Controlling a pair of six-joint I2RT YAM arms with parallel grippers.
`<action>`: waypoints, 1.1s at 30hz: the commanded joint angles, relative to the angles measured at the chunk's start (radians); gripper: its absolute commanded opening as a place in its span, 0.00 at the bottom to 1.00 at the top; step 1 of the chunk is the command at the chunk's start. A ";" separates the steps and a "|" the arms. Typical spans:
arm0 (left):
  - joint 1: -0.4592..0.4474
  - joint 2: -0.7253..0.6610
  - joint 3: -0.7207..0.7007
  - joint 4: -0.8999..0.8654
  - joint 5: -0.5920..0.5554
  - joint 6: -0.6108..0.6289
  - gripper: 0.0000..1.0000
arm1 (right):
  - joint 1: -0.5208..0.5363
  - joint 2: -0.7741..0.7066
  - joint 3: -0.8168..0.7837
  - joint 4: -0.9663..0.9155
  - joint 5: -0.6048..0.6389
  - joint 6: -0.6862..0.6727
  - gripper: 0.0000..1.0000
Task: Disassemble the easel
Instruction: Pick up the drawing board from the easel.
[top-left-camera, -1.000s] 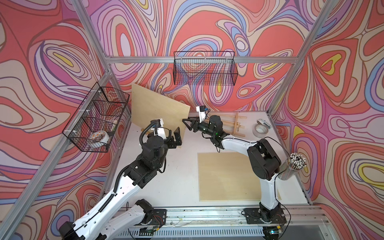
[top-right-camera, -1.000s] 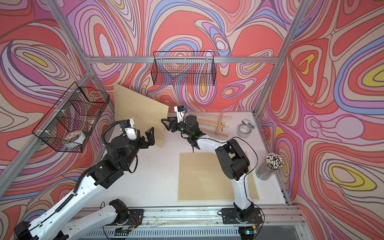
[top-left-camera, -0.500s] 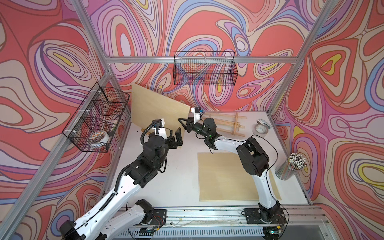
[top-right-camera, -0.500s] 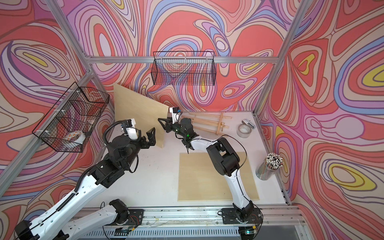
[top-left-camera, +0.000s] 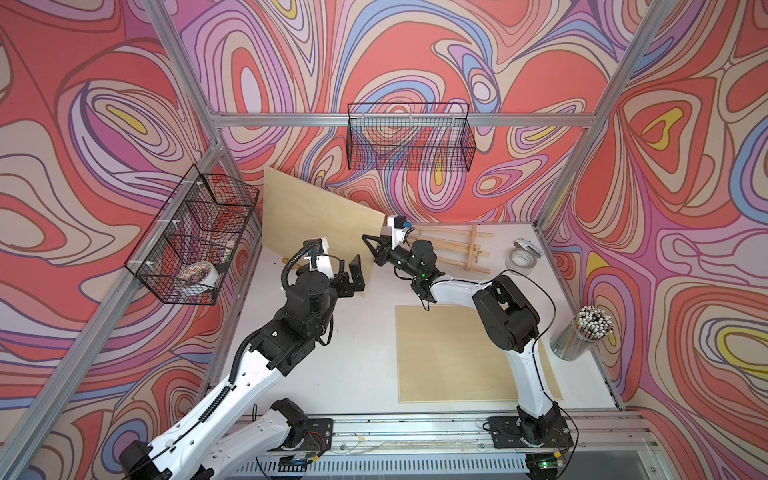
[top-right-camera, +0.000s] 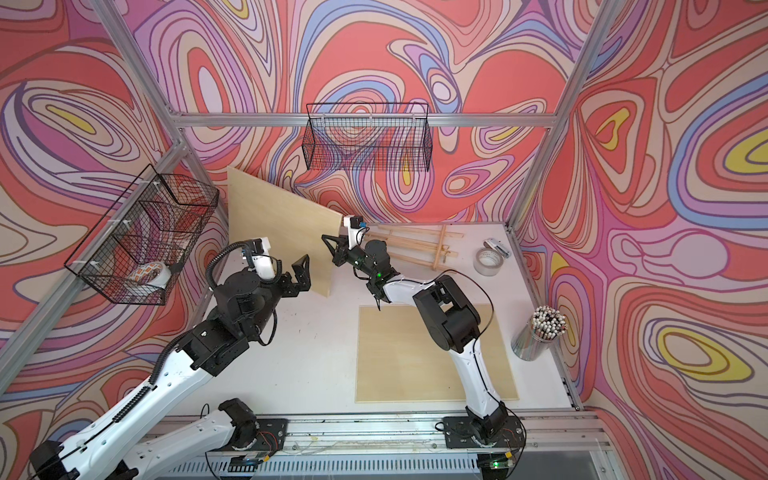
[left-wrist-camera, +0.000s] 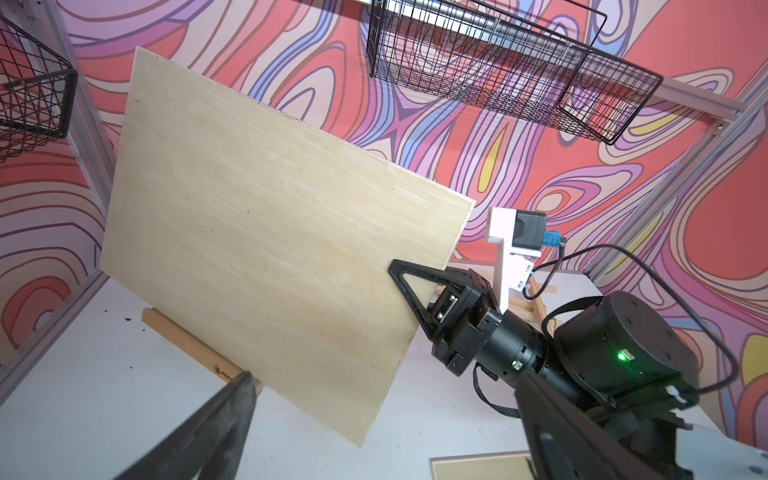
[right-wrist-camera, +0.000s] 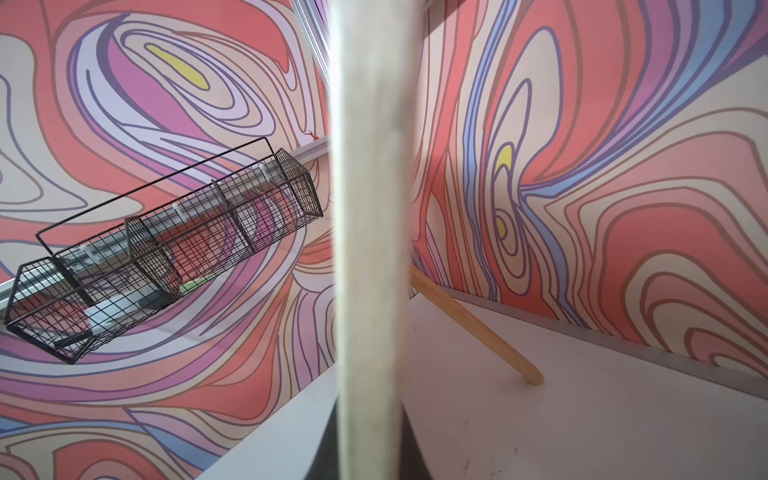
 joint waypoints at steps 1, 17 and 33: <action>0.007 -0.021 -0.006 0.010 -0.038 0.009 1.00 | -0.008 -0.055 -0.034 0.085 -0.026 0.037 0.00; 0.007 -0.015 -0.003 0.007 -0.060 0.008 1.00 | -0.015 -0.072 -0.037 0.387 0.033 0.219 0.00; 0.007 0.000 0.008 -0.006 -0.072 0.007 1.00 | -0.021 -0.075 0.012 0.480 0.061 0.260 0.00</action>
